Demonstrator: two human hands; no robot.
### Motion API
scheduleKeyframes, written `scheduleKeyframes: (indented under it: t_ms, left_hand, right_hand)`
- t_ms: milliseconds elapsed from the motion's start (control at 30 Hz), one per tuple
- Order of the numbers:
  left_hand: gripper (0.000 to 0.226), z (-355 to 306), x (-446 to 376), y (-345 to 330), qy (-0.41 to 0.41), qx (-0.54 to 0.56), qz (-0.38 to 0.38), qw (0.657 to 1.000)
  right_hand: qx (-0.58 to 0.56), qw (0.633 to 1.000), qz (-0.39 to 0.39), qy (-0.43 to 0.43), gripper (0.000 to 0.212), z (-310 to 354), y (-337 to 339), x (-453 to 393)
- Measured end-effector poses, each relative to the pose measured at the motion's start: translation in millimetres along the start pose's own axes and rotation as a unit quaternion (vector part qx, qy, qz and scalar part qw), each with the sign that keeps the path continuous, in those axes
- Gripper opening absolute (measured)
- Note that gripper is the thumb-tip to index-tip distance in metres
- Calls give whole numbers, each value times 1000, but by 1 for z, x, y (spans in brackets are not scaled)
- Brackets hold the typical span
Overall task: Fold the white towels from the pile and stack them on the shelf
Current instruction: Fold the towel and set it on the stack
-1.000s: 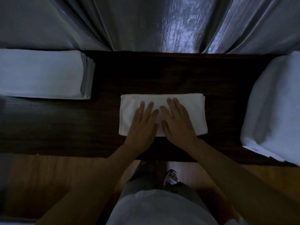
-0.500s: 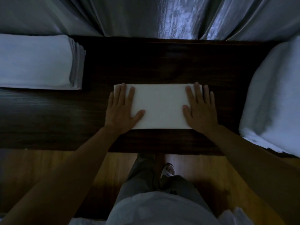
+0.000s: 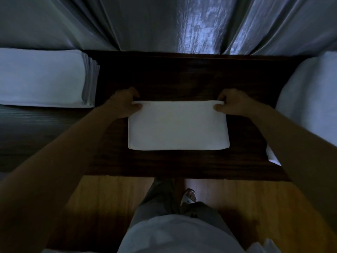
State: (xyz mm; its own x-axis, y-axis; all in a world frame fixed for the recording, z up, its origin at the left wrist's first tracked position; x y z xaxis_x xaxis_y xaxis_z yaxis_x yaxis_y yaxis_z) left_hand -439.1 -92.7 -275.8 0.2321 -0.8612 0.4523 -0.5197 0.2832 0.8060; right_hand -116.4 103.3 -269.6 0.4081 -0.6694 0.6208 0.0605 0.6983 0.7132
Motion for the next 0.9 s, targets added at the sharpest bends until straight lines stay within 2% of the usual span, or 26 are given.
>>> scheduleKeyframes:
  t_ms: [100,200,267,567,733,767,833,900]
  left_hand:
    - [43,1,-8,7,-7,-18,71,997]
    - [33,2,0,17,-35,-11,96,995]
    - [21,0,16,28,-56,6,85,995]
    - [11,-27,126,87,-132,31,-91,987]
    - [11,-49,175,113,-127,11,-198,972]
    - [10,-53,183,118,-112,31,-224,968]
    - [10,-55,201,123,-63,146,-254,954]
    - [10,-52,222,123,-38,267,-280,921]
  right_hand:
    - [9,997,71,-28,30,1,3,-2]
    - [-28,998,53,-21,23,5,11,8]
    - [-70,996,45,-22,18,7,17,25]
    - [-207,973,-93,37,20,19,66,127]
    - [-289,949,-97,82,24,38,82,168]
    - [-305,943,-96,93,24,43,85,175]
    - [-333,932,-89,116,23,56,90,187]
    - [-340,927,-84,137,22,73,90,200]
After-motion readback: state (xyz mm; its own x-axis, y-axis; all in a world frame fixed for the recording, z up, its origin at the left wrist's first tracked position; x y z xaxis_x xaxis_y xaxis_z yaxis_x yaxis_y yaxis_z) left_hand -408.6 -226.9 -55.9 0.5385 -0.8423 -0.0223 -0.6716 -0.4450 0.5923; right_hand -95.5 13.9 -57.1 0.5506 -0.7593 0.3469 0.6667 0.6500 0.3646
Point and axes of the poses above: each hand's wrist, its own x-axis away from the middle knuckle, its own y-axis out of the back of the hand, z = x × y, the point moved 5 cm from there along -x, towards the middle knuckle, and after that the axes turned 6 degrees about -y, right-handed, at the moved point
